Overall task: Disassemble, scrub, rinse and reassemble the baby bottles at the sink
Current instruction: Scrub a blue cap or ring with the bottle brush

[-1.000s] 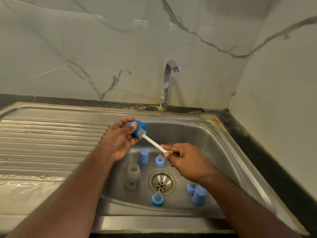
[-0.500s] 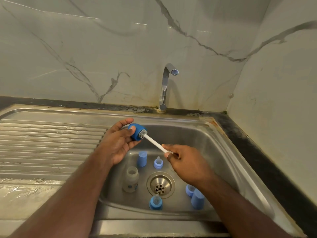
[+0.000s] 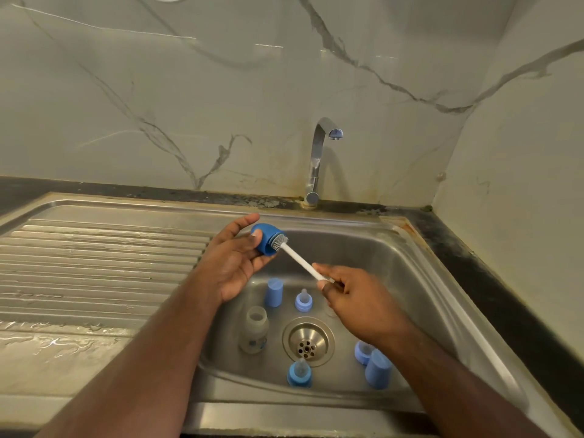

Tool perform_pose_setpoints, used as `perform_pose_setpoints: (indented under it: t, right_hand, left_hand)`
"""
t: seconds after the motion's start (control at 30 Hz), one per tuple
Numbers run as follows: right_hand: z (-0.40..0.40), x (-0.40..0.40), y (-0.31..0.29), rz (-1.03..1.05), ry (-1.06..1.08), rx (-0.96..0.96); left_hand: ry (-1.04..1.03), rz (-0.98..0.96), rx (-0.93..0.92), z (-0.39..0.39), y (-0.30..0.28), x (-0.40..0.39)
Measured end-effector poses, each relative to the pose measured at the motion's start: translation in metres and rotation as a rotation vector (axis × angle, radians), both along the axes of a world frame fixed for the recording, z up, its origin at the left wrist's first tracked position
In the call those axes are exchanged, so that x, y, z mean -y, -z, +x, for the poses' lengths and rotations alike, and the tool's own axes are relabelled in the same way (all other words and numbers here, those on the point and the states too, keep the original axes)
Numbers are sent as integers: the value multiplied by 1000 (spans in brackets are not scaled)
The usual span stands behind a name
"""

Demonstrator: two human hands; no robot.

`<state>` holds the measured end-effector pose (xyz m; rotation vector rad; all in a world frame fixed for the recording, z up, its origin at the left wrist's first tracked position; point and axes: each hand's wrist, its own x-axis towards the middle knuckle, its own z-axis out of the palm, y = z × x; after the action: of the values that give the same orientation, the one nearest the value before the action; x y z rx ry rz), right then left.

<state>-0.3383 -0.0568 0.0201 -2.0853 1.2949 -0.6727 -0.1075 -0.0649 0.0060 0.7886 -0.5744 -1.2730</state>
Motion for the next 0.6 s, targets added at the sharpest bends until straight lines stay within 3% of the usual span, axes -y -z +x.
perform_pose_setpoints:
  t: [0.1, 0.17, 0.3, 0.37, 0.5, 0.6]
  right_hand:
    - [7, -6, -6, -162, -11, -198]
    - [8, -8, -8, -152, -56, -280]
    - [0, -7, -8, 100, -108, -53]
    - [-4, -6, -8, 49, -70, -33]
    - [2, -6, -6, -284, -9, -393]
    - [10, -8, -4, -216, -61, -405]
  left_hand:
    - [10, -9, 3, 0, -1, 0]
    - [1, 8, 36, 0, -1, 0]
    - [-2, 35, 20, 0, 1, 1]
    - [2, 35, -2, 2, 1, 2]
    - [13, 37, 32, 1, 2, 2]
    - [-10, 49, 76, 2, 2, 2]
